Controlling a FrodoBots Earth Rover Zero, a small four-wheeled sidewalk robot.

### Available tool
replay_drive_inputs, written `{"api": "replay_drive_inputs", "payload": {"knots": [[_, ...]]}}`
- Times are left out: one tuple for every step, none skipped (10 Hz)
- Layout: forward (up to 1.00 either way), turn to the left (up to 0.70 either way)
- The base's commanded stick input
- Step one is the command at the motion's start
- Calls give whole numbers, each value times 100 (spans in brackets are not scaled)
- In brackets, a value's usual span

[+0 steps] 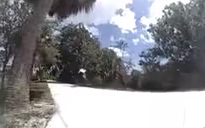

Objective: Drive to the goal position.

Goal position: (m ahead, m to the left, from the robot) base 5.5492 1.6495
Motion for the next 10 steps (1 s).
{"api": "replay_drive_inputs", "payload": {"knots": [[70,35],[70,35],[70,35],[70,35],[70,35],[70,35],[70,35],[70,28],[70,0],[70,0]]}}
